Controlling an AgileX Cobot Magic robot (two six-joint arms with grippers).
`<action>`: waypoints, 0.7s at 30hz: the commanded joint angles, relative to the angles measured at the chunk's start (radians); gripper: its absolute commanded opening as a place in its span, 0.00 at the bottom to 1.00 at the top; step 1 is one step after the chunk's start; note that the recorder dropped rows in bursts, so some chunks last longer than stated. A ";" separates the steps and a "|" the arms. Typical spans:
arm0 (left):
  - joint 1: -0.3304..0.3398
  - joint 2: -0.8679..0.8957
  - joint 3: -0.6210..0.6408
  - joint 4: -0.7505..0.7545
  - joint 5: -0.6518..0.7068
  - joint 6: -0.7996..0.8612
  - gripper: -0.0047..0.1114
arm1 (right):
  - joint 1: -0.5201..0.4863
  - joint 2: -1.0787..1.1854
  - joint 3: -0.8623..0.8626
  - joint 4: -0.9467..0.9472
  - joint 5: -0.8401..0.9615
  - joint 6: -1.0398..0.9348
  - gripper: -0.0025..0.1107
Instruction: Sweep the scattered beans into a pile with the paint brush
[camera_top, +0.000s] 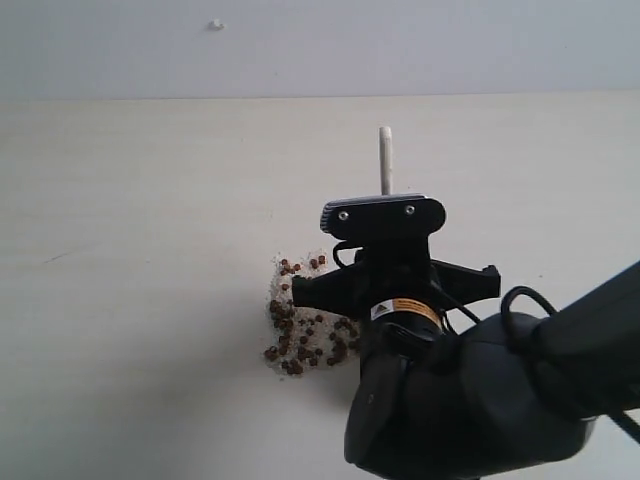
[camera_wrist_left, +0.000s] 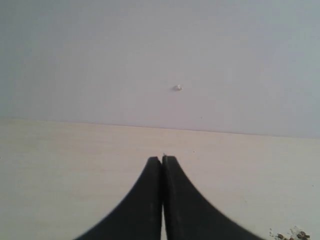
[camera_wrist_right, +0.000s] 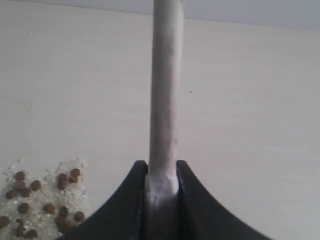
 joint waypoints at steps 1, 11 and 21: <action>-0.005 -0.006 0.000 -0.006 -0.003 0.000 0.04 | 0.002 0.056 -0.071 -0.037 0.033 -0.002 0.02; -0.005 -0.006 0.000 -0.006 -0.003 0.000 0.04 | 0.002 0.074 -0.178 -0.035 -0.016 -0.044 0.02; -0.005 -0.006 0.000 -0.006 -0.003 0.000 0.04 | 0.095 -0.103 -0.178 0.022 -0.046 -0.472 0.02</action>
